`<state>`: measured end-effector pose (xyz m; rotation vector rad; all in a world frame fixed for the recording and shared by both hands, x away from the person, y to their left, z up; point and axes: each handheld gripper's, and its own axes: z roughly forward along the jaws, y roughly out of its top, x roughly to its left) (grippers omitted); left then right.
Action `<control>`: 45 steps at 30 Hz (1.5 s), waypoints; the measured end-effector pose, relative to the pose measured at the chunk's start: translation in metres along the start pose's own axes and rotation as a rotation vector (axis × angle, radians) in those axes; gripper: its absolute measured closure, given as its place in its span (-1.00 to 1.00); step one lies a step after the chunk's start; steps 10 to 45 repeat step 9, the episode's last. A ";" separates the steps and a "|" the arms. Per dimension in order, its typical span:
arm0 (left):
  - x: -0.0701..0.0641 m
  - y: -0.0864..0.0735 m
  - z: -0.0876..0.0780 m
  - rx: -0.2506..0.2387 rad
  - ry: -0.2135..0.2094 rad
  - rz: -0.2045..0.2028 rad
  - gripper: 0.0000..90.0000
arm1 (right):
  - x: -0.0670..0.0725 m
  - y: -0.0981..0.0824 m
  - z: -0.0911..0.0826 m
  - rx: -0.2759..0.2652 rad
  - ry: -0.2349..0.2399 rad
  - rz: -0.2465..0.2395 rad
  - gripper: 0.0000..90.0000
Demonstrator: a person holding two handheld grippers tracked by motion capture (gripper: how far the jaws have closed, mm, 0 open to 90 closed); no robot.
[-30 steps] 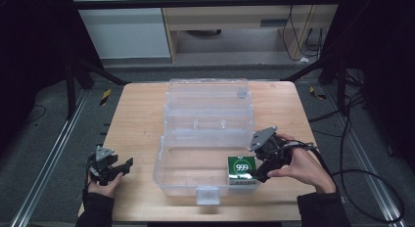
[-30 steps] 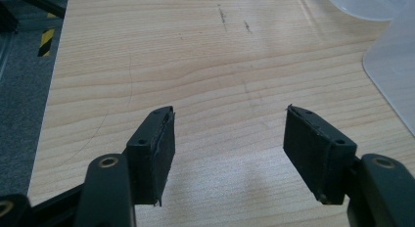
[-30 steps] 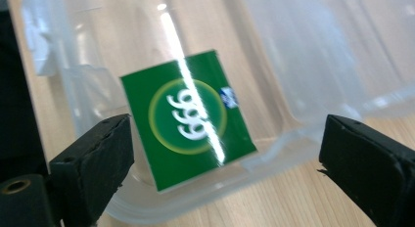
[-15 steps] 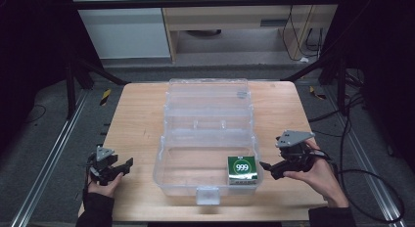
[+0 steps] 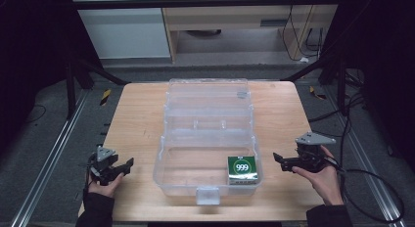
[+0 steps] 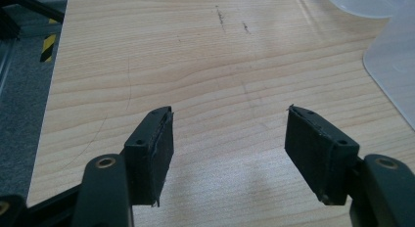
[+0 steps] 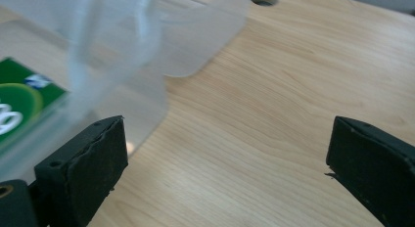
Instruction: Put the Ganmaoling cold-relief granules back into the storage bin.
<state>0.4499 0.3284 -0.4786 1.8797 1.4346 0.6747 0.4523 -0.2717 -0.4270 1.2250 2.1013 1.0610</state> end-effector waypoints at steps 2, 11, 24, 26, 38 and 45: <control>0.000 0.000 0.001 0.002 0.001 0.003 -0.24 | -0.009 -0.012 0.006 0.007 -0.034 0.053 -0.95; 0.000 -0.001 0.002 0.008 0.001 0.008 -0.24 | -0.025 -0.035 0.017 0.036 -0.115 0.109 -0.96; 0.000 -0.001 0.002 0.008 0.001 0.008 -0.24 | -0.025 -0.035 0.017 0.036 -0.115 0.109 -0.96; 0.000 -0.001 0.002 0.008 0.001 0.008 -0.24 | -0.025 -0.035 0.017 0.036 -0.115 0.109 -0.96; 0.000 -0.001 0.002 0.008 0.001 0.008 -0.24 | -0.025 -0.035 0.017 0.036 -0.115 0.109 -0.96; 0.000 -0.001 0.002 0.008 0.001 0.008 -0.24 | -0.025 -0.035 0.017 0.036 -0.115 0.109 -0.96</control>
